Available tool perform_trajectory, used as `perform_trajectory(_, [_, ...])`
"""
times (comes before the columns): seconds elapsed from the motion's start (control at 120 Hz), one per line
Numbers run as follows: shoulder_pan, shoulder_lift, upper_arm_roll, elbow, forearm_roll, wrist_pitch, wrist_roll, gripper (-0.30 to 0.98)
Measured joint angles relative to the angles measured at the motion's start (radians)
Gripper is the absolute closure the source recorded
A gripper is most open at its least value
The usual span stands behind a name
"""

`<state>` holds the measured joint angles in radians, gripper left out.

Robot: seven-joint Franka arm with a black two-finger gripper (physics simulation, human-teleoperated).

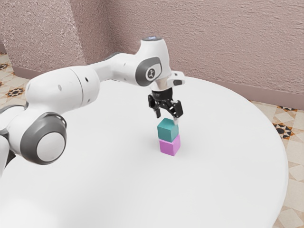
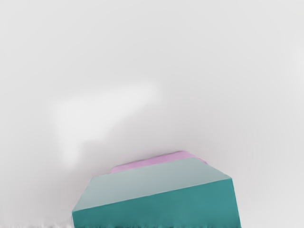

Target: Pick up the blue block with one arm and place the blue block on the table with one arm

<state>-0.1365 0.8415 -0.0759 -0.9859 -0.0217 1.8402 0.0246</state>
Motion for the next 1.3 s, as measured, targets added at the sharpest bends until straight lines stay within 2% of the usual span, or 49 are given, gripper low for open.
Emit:
perform_trajectory(0.417, [0.000, 0.045, -0.004, 0.049, 0.029, 0.008, -0.114, 0.00])
perform_trajectory(0.833, [-0.003, 0.037, -0.019, 0.037, 0.036, -0.003, -0.175, 0.00])
perform_trajectory(1.3, [-0.004, 0.031, -0.021, 0.009, 0.072, -0.013, -0.133, 0.00])
